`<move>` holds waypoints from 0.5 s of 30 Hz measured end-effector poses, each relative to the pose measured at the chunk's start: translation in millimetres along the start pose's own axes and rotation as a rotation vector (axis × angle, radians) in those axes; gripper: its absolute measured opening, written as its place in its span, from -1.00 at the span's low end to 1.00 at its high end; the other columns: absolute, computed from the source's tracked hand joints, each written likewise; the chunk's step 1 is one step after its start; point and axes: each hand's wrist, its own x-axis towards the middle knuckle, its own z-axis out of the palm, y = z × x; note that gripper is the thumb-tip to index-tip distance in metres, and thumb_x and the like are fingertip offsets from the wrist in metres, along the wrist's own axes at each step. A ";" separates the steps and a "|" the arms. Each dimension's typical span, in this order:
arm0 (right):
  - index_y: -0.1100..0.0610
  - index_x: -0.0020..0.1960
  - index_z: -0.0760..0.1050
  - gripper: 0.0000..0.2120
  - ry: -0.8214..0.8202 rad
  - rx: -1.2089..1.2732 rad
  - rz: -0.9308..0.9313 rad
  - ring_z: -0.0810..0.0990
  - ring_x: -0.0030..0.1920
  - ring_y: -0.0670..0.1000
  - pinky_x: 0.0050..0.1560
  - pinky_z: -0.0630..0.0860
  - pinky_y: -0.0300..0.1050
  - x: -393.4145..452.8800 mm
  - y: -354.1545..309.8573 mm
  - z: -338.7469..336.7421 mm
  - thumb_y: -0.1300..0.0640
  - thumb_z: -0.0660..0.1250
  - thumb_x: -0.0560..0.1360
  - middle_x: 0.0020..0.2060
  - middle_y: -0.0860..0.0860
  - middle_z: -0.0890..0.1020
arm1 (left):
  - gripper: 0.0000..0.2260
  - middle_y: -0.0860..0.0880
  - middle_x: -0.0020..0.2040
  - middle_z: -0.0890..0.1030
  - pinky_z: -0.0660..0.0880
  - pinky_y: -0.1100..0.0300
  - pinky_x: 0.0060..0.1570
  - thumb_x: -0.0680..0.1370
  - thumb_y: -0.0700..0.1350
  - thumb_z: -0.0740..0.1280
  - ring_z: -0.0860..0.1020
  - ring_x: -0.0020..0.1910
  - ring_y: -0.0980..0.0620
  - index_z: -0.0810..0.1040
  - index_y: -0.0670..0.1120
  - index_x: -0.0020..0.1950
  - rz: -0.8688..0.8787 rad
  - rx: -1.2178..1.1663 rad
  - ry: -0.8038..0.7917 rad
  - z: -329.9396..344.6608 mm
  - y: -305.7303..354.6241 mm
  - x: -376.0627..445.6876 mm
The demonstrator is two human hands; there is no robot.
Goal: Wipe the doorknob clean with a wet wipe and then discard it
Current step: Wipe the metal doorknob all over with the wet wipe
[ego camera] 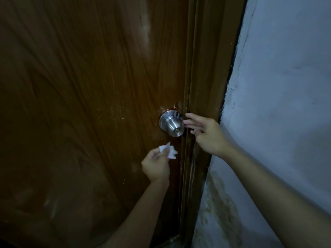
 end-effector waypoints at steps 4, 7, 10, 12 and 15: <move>0.15 0.38 0.29 -0.46 0.016 -0.013 -0.007 0.50 0.15 -0.10 0.24 0.41 -0.18 -2.6 -0.2 1.1 0.51 0.11 0.46 0.22 0.12 0.54 | -0.78 -0.05 -0.01 0.66 0.57 0.25 -0.03 0.46 -0.24 0.37 0.62 -0.06 0.16 0.59 -0.14 0.10 0.371 0.050 -0.050 -11.6 30.0 3.3; 0.15 0.35 0.34 -0.50 0.090 -0.046 -0.060 0.53 0.10 -0.10 0.17 0.46 -0.24 -6.0 -1.8 2.0 0.48 0.12 0.47 0.15 0.09 0.57 | -0.76 0.02 0.06 0.62 0.49 0.47 -0.02 0.50 -0.25 0.32 0.58 0.00 0.26 0.56 -0.15 0.16 0.727 0.214 -0.151 -3.0 51.5 10.4; 0.18 0.29 0.42 -0.57 0.227 -0.054 -0.163 0.59 0.02 -0.07 0.06 0.53 -0.34 -9.9 -2.1 0.7 0.44 0.14 0.47 0.00 0.07 0.61 | -0.76 -0.03 0.06 0.64 0.40 0.58 -0.05 0.51 -0.28 0.29 0.55 -0.03 0.24 0.56 -0.14 0.16 0.999 0.512 -0.330 10.4 61.5 21.1; 0.20 0.25 0.45 -0.60 0.271 -0.049 -0.198 0.63 -0.05 -0.05 0.02 0.54 -0.37 -13.1 -1.3 -2.9 0.44 0.15 0.47 -0.08 0.07 0.63 | -0.76 -0.09 0.05 0.66 0.38 0.56 -0.06 0.52 -0.28 0.28 0.53 -0.06 0.20 0.56 -0.14 0.16 1.085 0.681 -0.427 17.5 66.3 26.8; 0.18 0.26 0.44 -0.60 0.257 -0.082 -0.194 0.65 -0.09 -0.06 -0.02 0.53 -0.41 -17.3 -0.7 -7.4 0.43 0.16 0.47 -0.11 0.08 0.64 | -0.79 -0.08 0.08 0.64 0.45 0.28 0.12 0.54 -0.24 0.24 0.55 0.07 0.08 0.57 -0.11 0.13 1.156 0.905 -0.518 22.8 76.0 33.1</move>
